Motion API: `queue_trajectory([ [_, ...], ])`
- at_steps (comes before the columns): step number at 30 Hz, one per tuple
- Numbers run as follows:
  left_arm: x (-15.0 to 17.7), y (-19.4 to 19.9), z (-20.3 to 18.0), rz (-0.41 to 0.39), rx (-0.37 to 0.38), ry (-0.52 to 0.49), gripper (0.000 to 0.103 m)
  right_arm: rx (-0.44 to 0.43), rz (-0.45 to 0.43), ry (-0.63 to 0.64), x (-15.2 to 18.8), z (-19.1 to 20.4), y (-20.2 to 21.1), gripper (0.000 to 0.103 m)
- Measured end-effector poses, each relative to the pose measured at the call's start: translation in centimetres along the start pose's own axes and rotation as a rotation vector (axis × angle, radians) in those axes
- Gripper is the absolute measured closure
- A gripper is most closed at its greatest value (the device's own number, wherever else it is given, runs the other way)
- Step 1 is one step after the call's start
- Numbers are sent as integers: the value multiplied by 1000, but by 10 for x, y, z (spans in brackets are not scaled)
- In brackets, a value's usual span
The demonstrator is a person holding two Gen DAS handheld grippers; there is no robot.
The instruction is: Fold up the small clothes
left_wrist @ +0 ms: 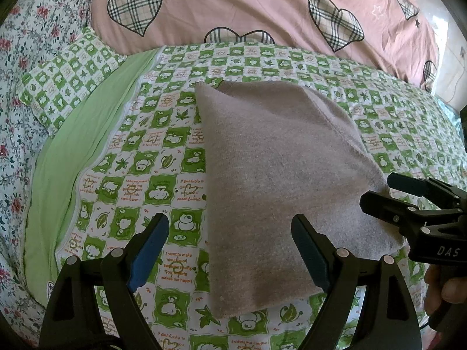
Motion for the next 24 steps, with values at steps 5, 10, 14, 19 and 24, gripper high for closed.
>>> queue_trajectory([
  [5,0,0,0,0,0,-1,17,-1,0,0,0,0,0,17],
  [10,1,1,0,-2,3,2,17,-1,-3,3,0,2,2,17],
  [14,1,2,-1,-5,3,0,17,-1,-5,3,-1,4,3,17],
  [19,1,4,-2,-7,3,-1,17,-1,-4,3,-1,4,3,17],
  [24,1,4,-1,-9,2,-2,17,-2,-6,2,-1,5,5,17],
])
Point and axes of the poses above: each gripper's, at about its wrist camera, not at the fingertips, and y roughly against the way its jaws point, z to its left, x to its underside, the point moved 7 cm from there along -y, roughly the way its jaws point, and after that the axes turned 3 degrees about -x, right-handed, at the moved point
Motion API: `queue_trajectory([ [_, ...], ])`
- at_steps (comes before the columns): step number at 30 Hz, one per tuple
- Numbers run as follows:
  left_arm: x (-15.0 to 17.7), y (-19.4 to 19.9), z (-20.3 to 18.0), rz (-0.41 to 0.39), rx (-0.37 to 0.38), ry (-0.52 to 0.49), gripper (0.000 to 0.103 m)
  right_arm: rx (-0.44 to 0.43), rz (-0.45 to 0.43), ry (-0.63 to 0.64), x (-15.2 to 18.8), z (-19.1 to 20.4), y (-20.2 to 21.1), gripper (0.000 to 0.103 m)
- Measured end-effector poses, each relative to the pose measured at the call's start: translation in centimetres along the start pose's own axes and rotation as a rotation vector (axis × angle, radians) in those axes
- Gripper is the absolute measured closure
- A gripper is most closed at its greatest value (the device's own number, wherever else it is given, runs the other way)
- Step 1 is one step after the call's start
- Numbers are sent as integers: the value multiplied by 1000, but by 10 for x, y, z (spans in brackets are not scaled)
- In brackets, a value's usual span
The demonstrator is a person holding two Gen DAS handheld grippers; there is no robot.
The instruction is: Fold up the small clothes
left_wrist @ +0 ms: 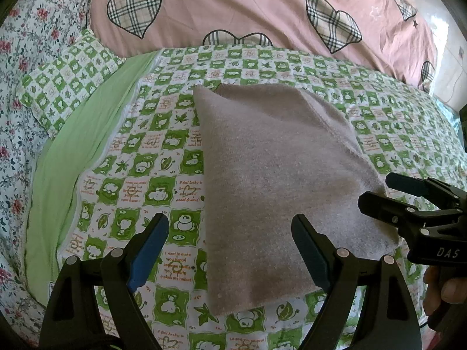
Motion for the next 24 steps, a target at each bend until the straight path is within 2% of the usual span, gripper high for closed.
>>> queue_trajectory([
  [24,-1,0,-1,2,2,0,17,-4,-7,-6,-1,0,4,17],
])
Point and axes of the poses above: each gripper's, at about its wrist camera, not at the fingertips, and y roughly against the way its jaws point, z to its left, x to its underside, the point moved 7 cm from there along -y, roughly the way its jaws point, and after that the axes turned 3 degrees about -x, right-handed, at the moved point
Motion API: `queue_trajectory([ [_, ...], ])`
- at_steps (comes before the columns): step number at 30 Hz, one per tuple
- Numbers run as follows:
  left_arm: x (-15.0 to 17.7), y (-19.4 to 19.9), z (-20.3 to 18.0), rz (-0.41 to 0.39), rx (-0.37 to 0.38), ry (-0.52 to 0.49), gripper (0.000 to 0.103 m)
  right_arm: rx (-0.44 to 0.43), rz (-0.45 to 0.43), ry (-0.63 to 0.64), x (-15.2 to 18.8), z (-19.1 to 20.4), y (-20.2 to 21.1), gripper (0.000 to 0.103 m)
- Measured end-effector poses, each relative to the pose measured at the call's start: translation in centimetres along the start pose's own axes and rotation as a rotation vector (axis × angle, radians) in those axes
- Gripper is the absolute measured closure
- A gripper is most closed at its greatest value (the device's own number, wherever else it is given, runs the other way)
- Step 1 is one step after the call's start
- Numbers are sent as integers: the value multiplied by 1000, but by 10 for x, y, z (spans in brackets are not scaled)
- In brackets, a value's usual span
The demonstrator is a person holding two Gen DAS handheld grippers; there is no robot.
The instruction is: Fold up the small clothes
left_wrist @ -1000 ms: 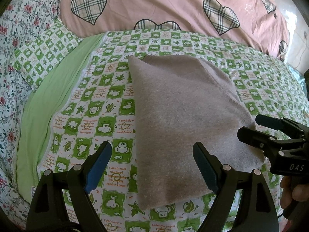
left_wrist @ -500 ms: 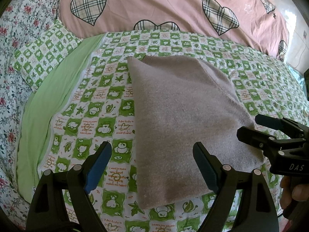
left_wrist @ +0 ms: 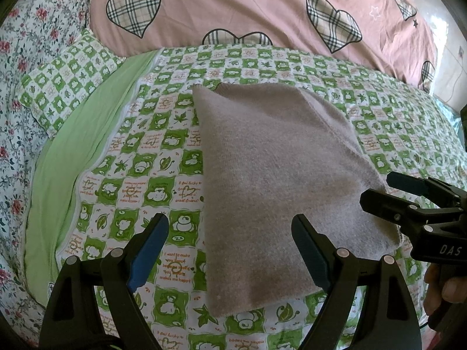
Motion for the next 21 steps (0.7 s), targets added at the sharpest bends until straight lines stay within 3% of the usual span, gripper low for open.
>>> queue_trajectory([
  [21,-10,-7,-2,-25,5,-23,17,5,-7,-20,-3,-6,-2,17],
])
Point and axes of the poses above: each gripper's, at about its wrist camera, not at the fingertips, and y roughly against the way its jaws point, z to its left, x to its underside, the point moved 7 cm from there along -y, roughly the way its jaws point, and after that the axes turned 3 degrees about -x, right-handed, at the moved point
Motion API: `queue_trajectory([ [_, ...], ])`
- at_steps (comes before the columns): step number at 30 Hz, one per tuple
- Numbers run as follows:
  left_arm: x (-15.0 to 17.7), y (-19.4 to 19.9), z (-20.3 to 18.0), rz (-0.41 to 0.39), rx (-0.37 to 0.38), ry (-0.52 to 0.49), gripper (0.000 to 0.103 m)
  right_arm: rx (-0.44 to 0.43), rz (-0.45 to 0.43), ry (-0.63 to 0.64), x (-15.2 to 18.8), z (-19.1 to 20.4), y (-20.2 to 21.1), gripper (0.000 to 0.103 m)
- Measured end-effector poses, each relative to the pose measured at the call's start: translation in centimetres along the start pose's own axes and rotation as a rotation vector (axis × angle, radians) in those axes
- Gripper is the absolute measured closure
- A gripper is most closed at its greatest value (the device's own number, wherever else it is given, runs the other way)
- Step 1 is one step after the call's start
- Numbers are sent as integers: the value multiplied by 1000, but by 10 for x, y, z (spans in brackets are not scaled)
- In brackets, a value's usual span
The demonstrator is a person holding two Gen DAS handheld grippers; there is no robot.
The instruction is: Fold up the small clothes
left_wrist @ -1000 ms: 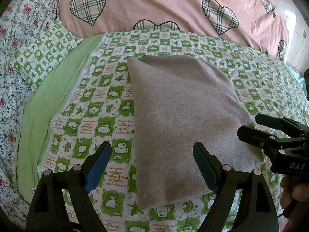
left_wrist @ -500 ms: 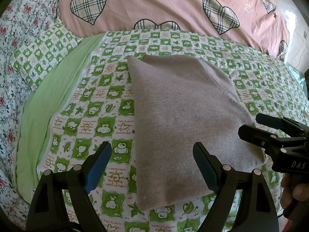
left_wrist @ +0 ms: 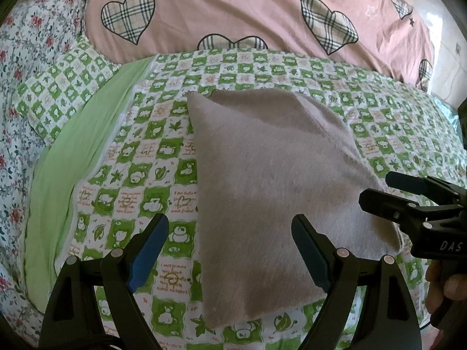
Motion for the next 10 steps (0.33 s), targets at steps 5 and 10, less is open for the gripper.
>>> queue_trajectory([
  [5,-6,-7,4,-1,-1,8,17,2,-4,-8,-5,-4,-1,17],
  [10,-7,-11,10,7,-3,18,17,1,1,-12,-8,-6,-5,17],
])
Point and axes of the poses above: each gripper's, at about its wrist camera, not at the fingertips, and y roughly against the way its jaws point, z to its left, x to its underside, the point moved 7 cm from there along -y, roughly the way its jaws point, and after that the axes turned 3 degrees about -x, right-handed, at the moved point
